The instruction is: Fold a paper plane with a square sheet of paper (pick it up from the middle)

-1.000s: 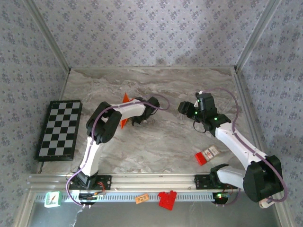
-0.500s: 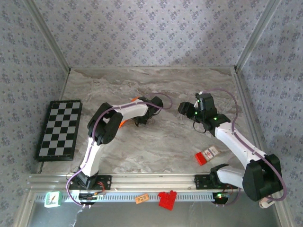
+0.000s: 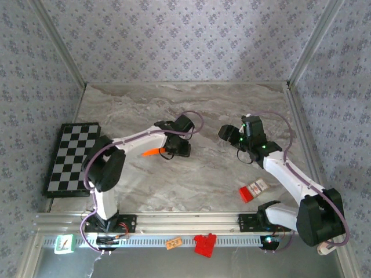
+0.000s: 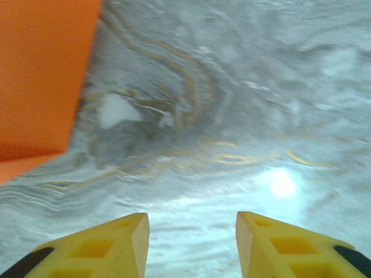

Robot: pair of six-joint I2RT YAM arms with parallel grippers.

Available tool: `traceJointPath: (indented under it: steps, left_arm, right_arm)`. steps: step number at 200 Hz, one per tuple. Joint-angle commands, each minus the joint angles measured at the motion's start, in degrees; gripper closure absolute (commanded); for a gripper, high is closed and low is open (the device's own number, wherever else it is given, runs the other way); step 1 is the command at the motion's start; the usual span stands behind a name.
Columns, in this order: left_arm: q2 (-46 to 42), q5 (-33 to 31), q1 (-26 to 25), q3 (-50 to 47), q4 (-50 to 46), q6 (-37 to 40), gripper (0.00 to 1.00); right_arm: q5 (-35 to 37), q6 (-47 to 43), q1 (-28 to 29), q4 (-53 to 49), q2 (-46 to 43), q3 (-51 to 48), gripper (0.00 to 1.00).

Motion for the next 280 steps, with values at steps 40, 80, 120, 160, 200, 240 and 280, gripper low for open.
traceJointPath:
  steps: [40,80,120,160,200,240,280]
  left_arm:
    - [-7.39,5.06,9.80,-8.17,6.00,0.94,0.60]
    - [-6.58,2.18,16.53,-11.17,7.31,2.55,0.68]
    - [-4.09,1.01,20.47,-10.67,10.47,3.91,0.71]
    - [0.14,2.04,20.95,-7.62,10.49,6.20,0.66]
    - [2.63,3.08,20.94,-6.53,10.69,6.72,0.62]
    - [3.57,7.86,19.92,-7.12,11.21,5.66,0.63]
    - [4.08,10.21,15.59,-7.92,11.29,0.90,0.68]
  right_arm:
    - [-1.77,1.33,-0.25,2.18,1.08,-0.38,0.29]
    - [-2.43,1.65,-0.07,2.39,2.61,0.44,0.30]
    - [-2.72,1.62,0.53,2.32,3.83,1.30,0.30]
    - [-3.09,1.58,1.10,2.17,5.12,2.11,0.30]
    - [-3.52,1.41,1.85,2.30,6.66,2.62,0.30]
    - [-3.94,1.53,2.76,2.36,8.75,3.08,0.30]
    - [-4.74,2.41,4.35,2.36,12.15,4.07,0.33]
